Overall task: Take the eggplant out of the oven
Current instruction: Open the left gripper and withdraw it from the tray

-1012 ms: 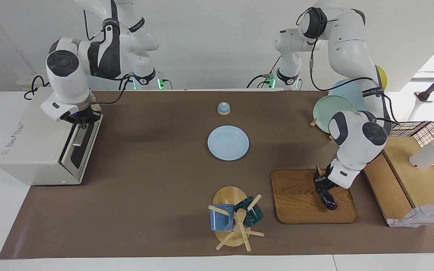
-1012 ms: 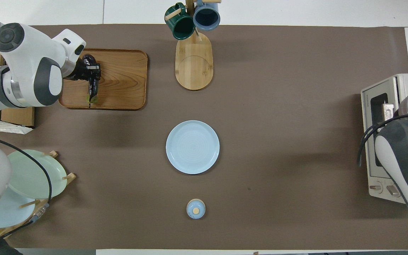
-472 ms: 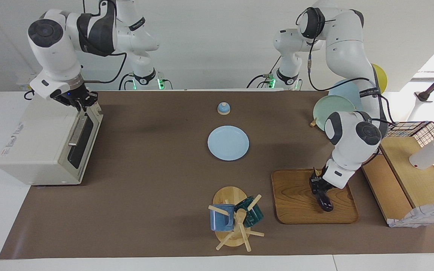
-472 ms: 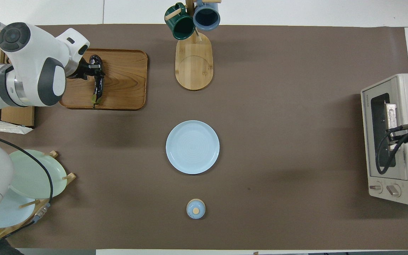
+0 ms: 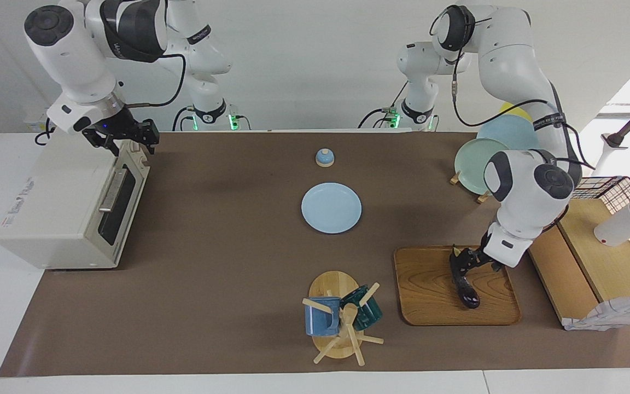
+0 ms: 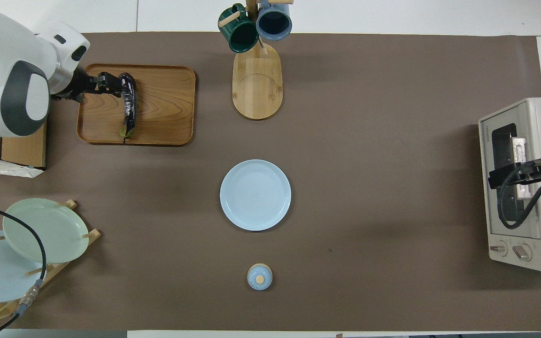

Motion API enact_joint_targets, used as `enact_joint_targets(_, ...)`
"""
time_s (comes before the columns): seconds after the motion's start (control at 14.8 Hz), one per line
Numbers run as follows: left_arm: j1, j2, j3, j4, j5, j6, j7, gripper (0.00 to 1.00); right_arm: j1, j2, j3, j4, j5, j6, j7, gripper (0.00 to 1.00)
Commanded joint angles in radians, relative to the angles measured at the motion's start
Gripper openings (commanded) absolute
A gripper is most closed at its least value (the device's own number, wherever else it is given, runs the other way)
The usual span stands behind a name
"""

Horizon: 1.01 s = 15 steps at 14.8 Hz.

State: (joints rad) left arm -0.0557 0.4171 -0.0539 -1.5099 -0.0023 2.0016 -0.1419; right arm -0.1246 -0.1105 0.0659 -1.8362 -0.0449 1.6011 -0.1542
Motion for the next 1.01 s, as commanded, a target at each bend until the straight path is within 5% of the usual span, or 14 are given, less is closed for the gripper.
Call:
enact_joint_targets(0.0, 0.019, -0.148, 0.000, -0.029, 0.015, -0.156, -0.016, 1.00, 0.028, 0.047, 0.000, 0.057, 0.017, -0.018, 0.005, 1.00)
enact_joint_targets(0.2, 0.019, -0.265, 0.000, -0.032, 0.015, -0.277, -0.016, 1.00, 0.083, 0.107, -0.027, 0.163, -0.001, -0.062, 0.042, 1.00)
enact_joint_targets(0.61, 0.014, -0.454, 0.000, -0.099, 0.016, -0.486, -0.015, 1.00, 0.151, 0.066, -0.103, 0.109, 0.007, -0.072, 0.065, 1.00)
enact_joint_targets(0.94, -0.012, -0.497, 0.000, -0.178, 0.015, -0.484, -0.011, 1.00, 0.142, 0.066, -0.098, 0.115, 0.005, -0.070, 0.061, 1.00)
